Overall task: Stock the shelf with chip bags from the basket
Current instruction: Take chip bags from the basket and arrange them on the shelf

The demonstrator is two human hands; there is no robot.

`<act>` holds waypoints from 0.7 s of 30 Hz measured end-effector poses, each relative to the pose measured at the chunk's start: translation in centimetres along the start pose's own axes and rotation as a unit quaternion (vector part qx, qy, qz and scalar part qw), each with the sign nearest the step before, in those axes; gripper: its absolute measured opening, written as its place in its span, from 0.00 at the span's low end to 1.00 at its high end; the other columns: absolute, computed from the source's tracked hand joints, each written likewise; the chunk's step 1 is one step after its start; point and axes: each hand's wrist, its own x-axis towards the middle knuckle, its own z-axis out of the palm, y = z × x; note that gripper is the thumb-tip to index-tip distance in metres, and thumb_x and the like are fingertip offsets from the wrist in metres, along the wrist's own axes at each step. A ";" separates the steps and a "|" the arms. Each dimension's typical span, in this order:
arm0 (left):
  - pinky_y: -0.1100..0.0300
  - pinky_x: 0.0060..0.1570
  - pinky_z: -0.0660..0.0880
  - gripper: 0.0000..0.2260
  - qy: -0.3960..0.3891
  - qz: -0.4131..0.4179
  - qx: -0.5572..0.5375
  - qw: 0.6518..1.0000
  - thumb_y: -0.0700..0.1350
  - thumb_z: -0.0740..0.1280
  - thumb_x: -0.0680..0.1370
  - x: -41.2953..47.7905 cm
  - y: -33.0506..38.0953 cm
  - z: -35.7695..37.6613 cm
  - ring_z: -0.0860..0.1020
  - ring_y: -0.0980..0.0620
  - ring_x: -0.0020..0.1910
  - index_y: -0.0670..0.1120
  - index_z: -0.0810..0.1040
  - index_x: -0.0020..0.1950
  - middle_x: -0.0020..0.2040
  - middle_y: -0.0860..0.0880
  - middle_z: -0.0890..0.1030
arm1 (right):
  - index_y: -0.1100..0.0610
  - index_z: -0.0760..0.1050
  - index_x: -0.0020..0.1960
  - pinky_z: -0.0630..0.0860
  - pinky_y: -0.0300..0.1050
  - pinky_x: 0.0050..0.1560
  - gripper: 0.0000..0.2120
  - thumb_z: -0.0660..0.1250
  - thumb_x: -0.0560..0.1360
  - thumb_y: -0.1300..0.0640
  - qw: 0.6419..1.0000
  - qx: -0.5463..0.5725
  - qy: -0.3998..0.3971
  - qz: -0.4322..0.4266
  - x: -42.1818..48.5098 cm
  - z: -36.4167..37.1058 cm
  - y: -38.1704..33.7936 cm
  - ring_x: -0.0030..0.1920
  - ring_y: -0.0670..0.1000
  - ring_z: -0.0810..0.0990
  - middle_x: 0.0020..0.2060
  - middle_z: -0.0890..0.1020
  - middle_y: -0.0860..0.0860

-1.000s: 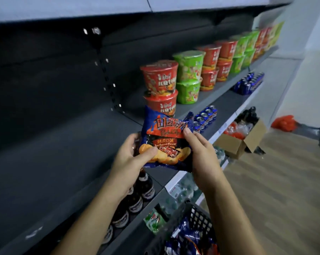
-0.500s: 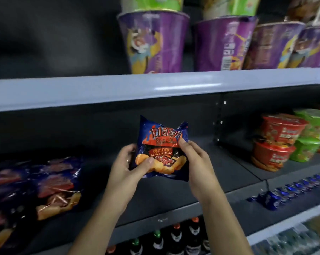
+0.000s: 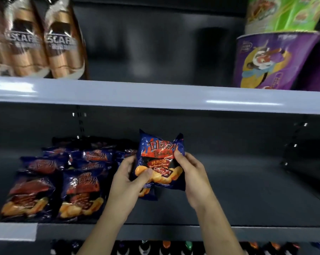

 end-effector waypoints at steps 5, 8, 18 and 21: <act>0.62 0.60 0.72 0.22 0.073 0.006 0.249 0.966 0.52 0.73 0.75 -0.1 -2.7 -2.3 0.73 0.56 0.60 0.53 0.75 0.68 0.58 0.57 0.70 | 0.57 0.83 0.57 0.82 0.56 0.57 0.10 0.68 0.80 0.54 1.000 -0.026 -0.005 0.016 0.6 1.6 2.7 0.52 0.58 0.87 0.50 0.88 0.56; 0.52 0.63 0.74 0.28 0.110 0.017 0.328 0.938 0.52 0.73 0.74 -0.3 -4.3 -3.3 0.74 0.52 0.59 0.49 0.71 0.72 0.58 0.55 0.71 | 0.57 0.84 0.55 0.81 0.53 0.57 0.08 0.67 0.81 0.58 0.999 -0.040 -0.006 0.034 1.0 2.5 5.2 0.53 0.57 0.86 0.50 0.88 0.55; 0.62 0.34 0.73 0.13 0.078 0.014 0.424 0.902 0.52 0.71 0.76 -0.3 -7.2 -4.9 0.76 0.60 0.37 0.56 0.69 0.56 0.51 0.57 0.69 | 0.55 0.83 0.50 0.79 0.42 0.49 0.06 0.68 0.80 0.61 0.990 -0.121 0.037 0.067 1.9 3.8 9.5 0.50 0.49 0.85 0.45 0.88 0.49; 0.64 0.34 0.69 0.12 0.067 0.013 0.424 0.903 0.53 0.70 0.76 -0.3 -7.3 -4.9 0.74 0.62 0.36 0.56 0.71 0.56 0.49 0.57 0.73 | 0.53 0.83 0.50 0.79 0.40 0.49 0.06 0.68 0.80 0.61 0.987 -0.135 0.032 0.075 2.0 3.5 9.4 0.50 0.46 0.85 0.46 0.88 0.47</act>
